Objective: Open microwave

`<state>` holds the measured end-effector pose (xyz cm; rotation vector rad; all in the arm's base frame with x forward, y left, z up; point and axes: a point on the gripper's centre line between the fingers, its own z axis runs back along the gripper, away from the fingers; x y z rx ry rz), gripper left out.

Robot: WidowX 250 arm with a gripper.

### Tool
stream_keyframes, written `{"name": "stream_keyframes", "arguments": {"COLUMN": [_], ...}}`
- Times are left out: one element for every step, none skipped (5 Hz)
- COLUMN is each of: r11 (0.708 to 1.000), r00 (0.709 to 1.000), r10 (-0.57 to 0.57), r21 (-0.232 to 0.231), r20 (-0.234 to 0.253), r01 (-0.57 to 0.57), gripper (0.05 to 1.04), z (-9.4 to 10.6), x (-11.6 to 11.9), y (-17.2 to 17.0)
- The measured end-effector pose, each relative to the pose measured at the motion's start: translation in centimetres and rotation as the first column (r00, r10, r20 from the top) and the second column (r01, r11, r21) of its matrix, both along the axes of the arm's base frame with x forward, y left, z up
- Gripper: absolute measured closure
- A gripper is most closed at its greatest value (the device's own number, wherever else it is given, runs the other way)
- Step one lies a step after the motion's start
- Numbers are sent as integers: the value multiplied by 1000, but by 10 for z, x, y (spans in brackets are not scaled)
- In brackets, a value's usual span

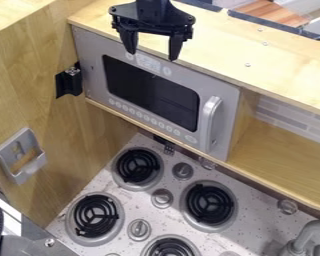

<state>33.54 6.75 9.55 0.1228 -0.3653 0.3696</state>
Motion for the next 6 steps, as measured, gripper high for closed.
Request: {"name": "stream_keyframes", "arguments": {"r11": [1000,999,996,986,972,942], "r00": [999,997,995,989,978,951], "r10": [3,-32,-84,-145,-208,-308], "r21": [-5,-13,-37,-87,-115,-145], "r20": [-36,-70,-54,-27,-2,-12], "r01": [-3,31,82,143,206,303], "gripper": [85,85,85,85,85,85], "z": [-12,-27,-34,-45,-54,-75], "x": [-4,-15,-27,-32,-27,-20], "y": [0,-14,-36,-55,-70,-83]}}
